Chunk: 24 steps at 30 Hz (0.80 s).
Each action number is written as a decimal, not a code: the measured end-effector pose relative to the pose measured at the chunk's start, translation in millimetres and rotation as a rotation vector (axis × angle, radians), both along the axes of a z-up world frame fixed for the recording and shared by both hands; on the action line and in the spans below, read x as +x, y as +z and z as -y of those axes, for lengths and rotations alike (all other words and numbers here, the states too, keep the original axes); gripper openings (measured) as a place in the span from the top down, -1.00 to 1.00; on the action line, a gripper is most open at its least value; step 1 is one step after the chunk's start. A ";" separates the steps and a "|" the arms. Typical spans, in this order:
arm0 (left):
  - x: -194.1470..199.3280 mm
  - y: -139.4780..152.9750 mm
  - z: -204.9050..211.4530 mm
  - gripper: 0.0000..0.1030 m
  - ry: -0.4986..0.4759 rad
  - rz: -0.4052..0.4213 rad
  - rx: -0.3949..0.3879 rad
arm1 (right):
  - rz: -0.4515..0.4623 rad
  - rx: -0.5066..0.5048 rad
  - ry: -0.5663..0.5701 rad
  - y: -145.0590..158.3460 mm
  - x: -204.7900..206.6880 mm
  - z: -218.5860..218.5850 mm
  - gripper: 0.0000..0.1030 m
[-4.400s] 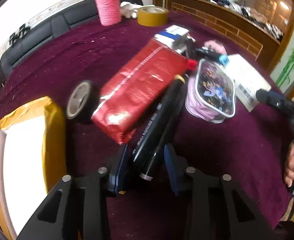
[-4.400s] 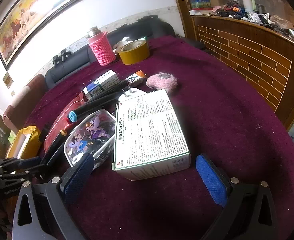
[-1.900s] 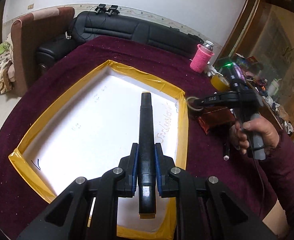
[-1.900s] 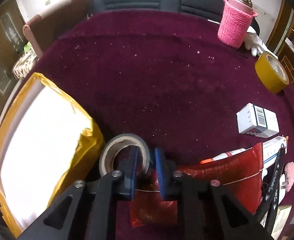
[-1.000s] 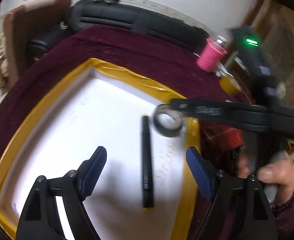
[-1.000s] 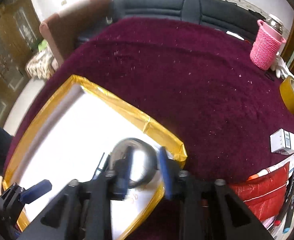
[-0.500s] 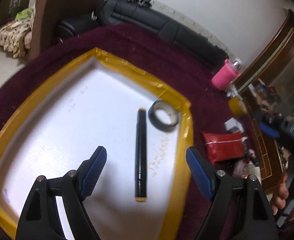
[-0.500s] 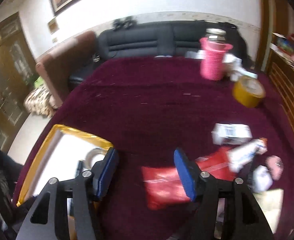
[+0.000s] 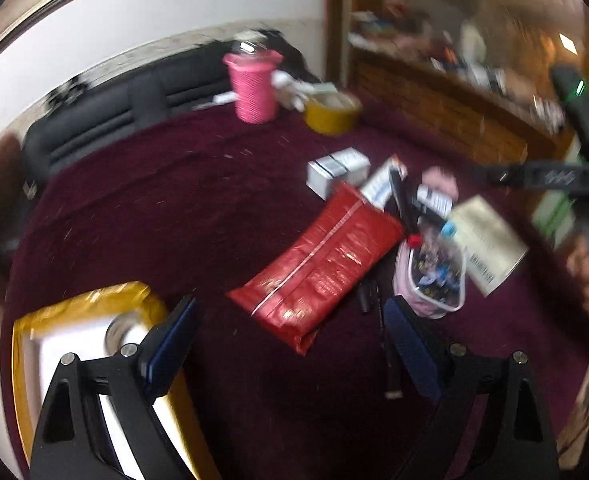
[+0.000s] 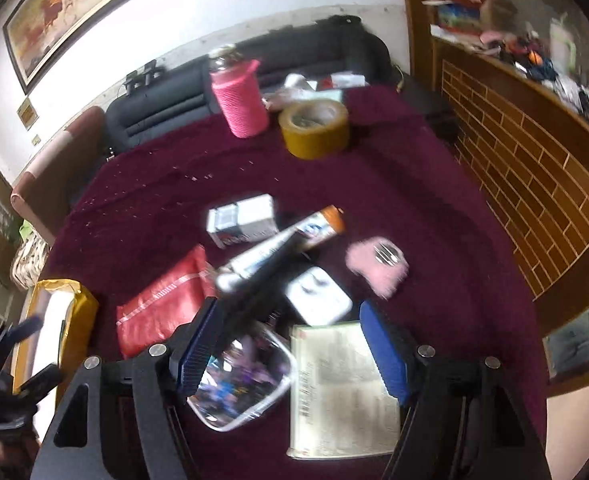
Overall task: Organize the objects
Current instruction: 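Grasp the red foil bag with the left tool while the right tool grasps the white medicine box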
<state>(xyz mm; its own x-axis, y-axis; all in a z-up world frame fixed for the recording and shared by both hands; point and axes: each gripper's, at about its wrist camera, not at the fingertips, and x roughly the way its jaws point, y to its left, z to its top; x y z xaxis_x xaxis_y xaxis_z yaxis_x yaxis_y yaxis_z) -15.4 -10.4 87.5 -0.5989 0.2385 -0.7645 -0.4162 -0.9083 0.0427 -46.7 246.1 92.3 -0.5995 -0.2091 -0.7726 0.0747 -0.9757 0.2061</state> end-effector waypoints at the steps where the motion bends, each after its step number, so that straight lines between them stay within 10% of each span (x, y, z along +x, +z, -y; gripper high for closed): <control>1: -7.9 -6.3 -7.6 -0.78 -0.023 0.005 -0.041 | 0.007 -0.005 0.000 -3.4 0.5 -4.7 -0.47; 18: -62.6 -73.7 -77.0 -0.77 -0.251 0.111 -0.258 | 0.041 -0.079 -0.005 -26.0 -9.3 -18.0 -0.47; 24: -59.3 -66.6 -63.5 -0.06 -0.177 0.136 -0.156 | 0.043 -0.076 -0.004 -25.5 -12.5 -14.3 -0.47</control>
<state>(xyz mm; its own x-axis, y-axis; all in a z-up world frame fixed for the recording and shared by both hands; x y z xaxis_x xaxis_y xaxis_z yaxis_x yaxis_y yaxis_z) -74.7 53.1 20.9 -0.4476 0.2035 -0.8708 -0.5798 -0.8074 0.1094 -59.2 260.4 66.7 -0.5672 -0.2659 -0.7794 0.0608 -0.9574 0.2824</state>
